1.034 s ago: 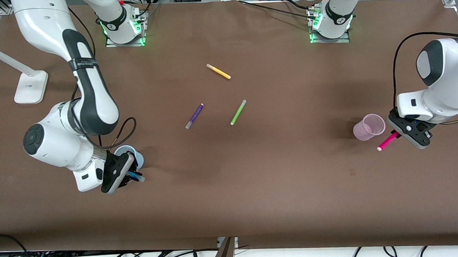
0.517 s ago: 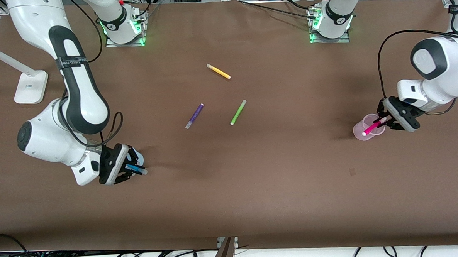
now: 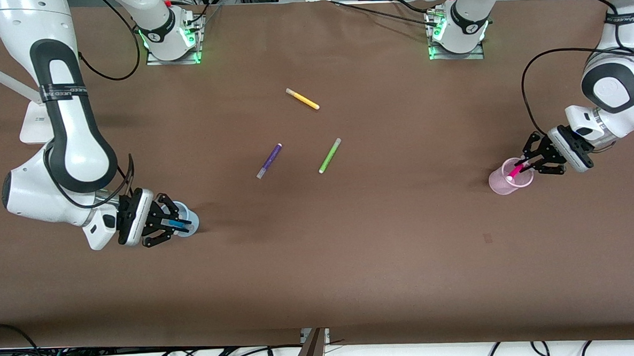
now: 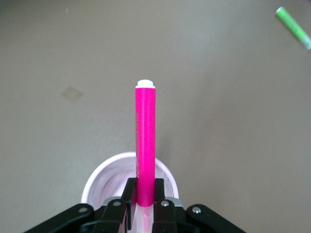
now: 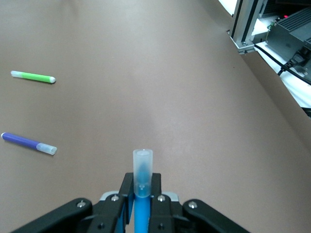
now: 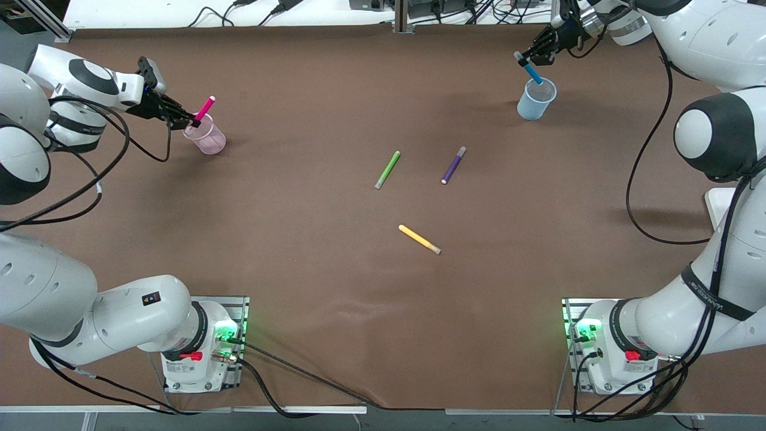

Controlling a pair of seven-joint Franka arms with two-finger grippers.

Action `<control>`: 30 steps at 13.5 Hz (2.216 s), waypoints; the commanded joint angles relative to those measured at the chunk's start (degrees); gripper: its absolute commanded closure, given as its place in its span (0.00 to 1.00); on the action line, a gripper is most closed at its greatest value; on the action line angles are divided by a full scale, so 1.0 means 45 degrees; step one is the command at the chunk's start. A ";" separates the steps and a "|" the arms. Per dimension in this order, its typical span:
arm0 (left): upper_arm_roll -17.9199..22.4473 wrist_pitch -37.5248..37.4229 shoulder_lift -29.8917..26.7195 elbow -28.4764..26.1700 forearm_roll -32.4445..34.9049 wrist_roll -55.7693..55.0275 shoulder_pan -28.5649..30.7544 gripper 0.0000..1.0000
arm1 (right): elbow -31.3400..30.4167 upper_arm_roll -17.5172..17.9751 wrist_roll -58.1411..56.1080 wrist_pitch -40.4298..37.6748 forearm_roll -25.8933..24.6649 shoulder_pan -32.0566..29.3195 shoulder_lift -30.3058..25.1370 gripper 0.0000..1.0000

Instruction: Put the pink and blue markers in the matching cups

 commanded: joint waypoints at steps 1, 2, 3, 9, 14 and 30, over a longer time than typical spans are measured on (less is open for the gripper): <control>-0.0170 -0.0384 0.0354 0.0258 -0.0921 0.1107 0.0306 1.00 | -0.0572 0.0087 -0.0692 -0.0286 0.0756 -0.0164 -0.0323 1.00; -0.0170 -0.0384 0.0355 0.0355 -0.0921 0.1107 0.0287 1.00 | -0.0708 0.0087 -0.0963 -0.0364 0.0949 -0.0242 -0.0323 1.00; -0.0170 -0.0384 0.0394 0.0375 -0.0941 0.1126 0.0306 1.00 | -0.0922 0.0087 -0.1371 -0.0481 0.1357 -0.0358 -0.0323 1.00; -0.0170 -0.0948 0.1211 0.1193 -0.1097 0.1165 0.0365 0.00 | -0.1003 0.0048 -0.1299 -0.0814 0.1518 -0.0633 -0.0400 0.00; -0.0132 -0.1494 0.1001 0.2071 -0.0844 0.0990 0.0346 0.00 | -0.0399 0.0028 0.3242 -0.0795 0.0780 -0.0652 -0.0635 0.00; -0.3705 -0.8035 -0.0955 0.8164 0.9643 -2.2203 0.0033 0.00 | 0.0036 0.1493 2.1886 -0.6789 -1.0416 -0.0593 -0.5649 0.00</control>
